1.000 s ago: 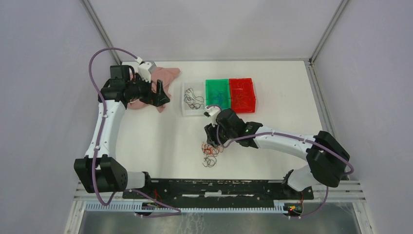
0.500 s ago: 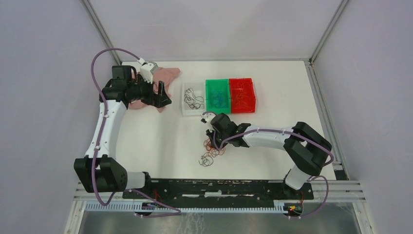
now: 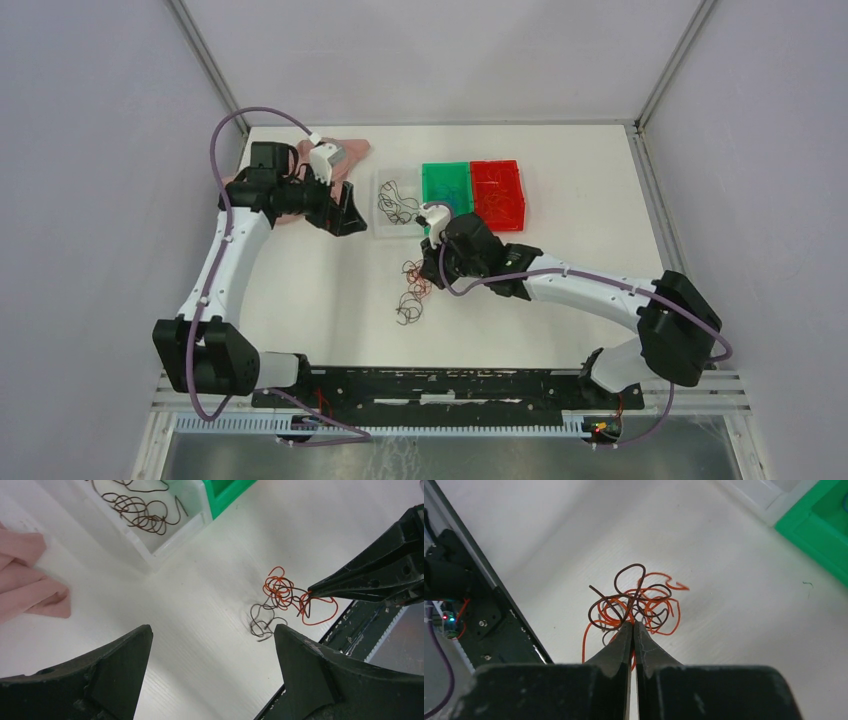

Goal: Untangle the cables

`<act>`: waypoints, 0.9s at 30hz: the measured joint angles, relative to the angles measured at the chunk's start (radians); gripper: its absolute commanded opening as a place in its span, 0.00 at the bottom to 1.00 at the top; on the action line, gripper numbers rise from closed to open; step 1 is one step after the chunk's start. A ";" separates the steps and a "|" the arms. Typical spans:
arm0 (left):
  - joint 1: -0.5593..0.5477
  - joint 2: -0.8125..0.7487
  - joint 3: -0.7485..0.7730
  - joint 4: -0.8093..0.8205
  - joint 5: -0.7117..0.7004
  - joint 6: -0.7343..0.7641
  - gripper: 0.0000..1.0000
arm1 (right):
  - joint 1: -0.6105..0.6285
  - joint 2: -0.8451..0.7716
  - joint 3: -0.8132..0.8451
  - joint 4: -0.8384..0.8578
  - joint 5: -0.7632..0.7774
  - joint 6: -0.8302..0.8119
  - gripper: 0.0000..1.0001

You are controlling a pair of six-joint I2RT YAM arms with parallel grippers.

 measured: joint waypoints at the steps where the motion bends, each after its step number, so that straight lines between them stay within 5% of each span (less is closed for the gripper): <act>1: -0.009 0.000 -0.005 -0.007 0.010 0.010 0.96 | -0.001 -0.009 0.001 0.010 -0.006 0.004 0.06; 27: -0.098 -0.143 -0.229 -0.055 0.443 0.282 0.84 | -0.105 -0.133 -0.006 0.399 -0.338 0.412 0.06</act>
